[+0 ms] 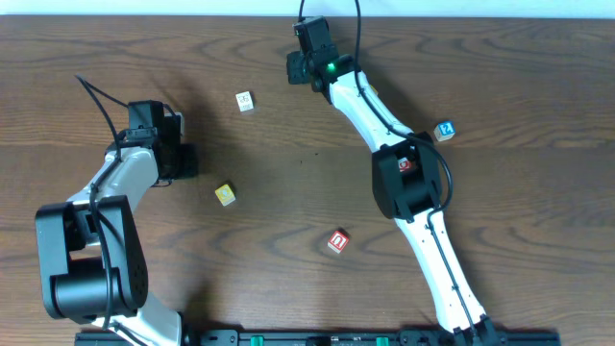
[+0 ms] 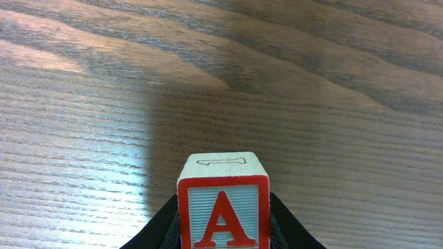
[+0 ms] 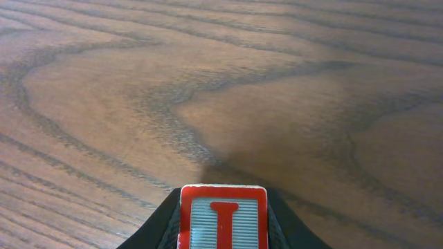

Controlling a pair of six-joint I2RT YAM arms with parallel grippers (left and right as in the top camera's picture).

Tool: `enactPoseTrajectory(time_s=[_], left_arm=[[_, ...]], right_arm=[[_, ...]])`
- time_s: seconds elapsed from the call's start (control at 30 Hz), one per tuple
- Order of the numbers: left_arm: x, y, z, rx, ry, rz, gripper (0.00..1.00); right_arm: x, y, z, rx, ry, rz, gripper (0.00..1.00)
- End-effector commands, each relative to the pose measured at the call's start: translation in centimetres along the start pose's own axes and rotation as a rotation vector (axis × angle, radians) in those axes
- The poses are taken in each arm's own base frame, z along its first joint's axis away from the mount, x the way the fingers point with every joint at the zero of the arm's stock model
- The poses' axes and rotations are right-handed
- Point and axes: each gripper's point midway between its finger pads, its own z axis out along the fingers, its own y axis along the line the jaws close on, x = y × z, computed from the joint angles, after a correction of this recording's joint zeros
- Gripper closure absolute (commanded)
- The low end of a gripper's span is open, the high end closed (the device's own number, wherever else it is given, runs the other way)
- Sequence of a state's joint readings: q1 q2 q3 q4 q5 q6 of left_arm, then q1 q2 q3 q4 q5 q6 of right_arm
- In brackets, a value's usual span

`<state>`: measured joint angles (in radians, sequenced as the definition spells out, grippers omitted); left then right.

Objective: Spell out Ai2
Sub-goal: 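Lift both held blocks and carry them toward the table center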

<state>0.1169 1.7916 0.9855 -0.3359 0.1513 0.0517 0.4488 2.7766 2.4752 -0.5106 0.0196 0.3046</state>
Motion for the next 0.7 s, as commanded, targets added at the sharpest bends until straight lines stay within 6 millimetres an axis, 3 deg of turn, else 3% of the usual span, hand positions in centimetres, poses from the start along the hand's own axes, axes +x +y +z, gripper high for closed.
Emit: enactPoseTrajectory(time_s=[0.0,0.13,0.37,0.57,0.67], left_arm=[[-0.9,-0.1,-0.1,0.004,-0.012,-0.03,0.81],[-1.3,-0.1,-0.3,0.004,-0.017,-0.052,0.94],[-2.2,-0.3,-1.8,0.003,0.01,-0.104,0.94],[-5.0,-1.5,-5.8,0.017,-0.041,-0.098,0.94],[-6.4,-3.6,-8.3,0.04,-0.111,-0.051,0.94]], right_arm=[[1.0,1.0,0.6,-0.01,0.015,-0.011,0.92],[0.7,1.1,0.2,-0.009,0.015,-0.012,0.94],[-0.2,1.0,-2.5,0.008,0.049,-0.033,0.99],[-3.8,1.7,-8.4,0.004,0.026,-0.025,0.99],[-5.5,1.5,-12.6,0.007,0.026,0.015,0.98]])
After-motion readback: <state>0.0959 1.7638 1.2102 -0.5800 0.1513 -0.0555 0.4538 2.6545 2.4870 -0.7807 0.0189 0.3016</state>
